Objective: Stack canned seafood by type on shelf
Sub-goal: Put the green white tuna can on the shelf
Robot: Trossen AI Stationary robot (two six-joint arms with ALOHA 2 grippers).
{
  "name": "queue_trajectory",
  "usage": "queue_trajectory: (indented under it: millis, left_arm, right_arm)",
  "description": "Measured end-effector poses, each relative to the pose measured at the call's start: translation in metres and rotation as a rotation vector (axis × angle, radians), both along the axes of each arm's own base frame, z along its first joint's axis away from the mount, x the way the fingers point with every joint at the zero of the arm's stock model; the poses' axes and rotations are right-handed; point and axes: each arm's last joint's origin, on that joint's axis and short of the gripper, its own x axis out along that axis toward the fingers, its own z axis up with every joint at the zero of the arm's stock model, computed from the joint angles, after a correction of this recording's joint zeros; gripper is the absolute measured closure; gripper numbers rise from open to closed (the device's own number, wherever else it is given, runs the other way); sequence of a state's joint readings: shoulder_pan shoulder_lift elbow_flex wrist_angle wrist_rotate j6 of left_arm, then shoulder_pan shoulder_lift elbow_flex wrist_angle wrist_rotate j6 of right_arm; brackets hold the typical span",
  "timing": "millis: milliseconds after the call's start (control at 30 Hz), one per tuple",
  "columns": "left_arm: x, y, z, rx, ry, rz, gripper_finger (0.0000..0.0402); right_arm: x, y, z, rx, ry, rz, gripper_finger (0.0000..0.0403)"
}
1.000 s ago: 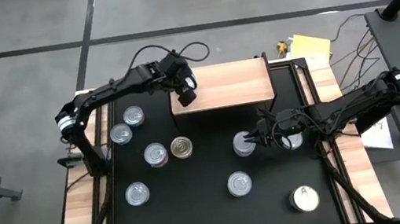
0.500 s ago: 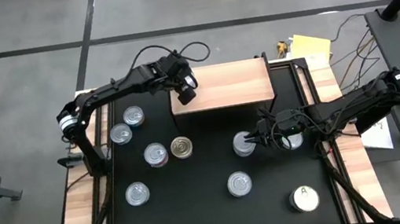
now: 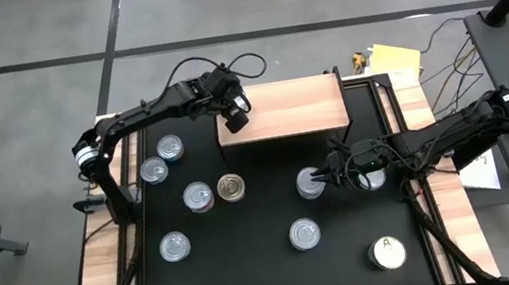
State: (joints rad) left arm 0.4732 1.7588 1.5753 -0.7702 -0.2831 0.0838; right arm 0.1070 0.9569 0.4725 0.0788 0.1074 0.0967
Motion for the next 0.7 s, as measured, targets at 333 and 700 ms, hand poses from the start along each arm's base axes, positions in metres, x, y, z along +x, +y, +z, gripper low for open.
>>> queue_trajectory:
  millis: [333,700]
  left_arm:
    - [-0.0033,-0.0001,0.001,0.022,0.025,0.039,0.0401]
    - [-0.0056,-0.0038,0.0095,0.036,-0.005,0.034,0.0401]
  right_arm:
    - [0.0,0.0,0.0,0.0,0.0,0.0,0.036]
    - [0.0,0.0,0.0002,0.0,-0.002,0.0,0.036]
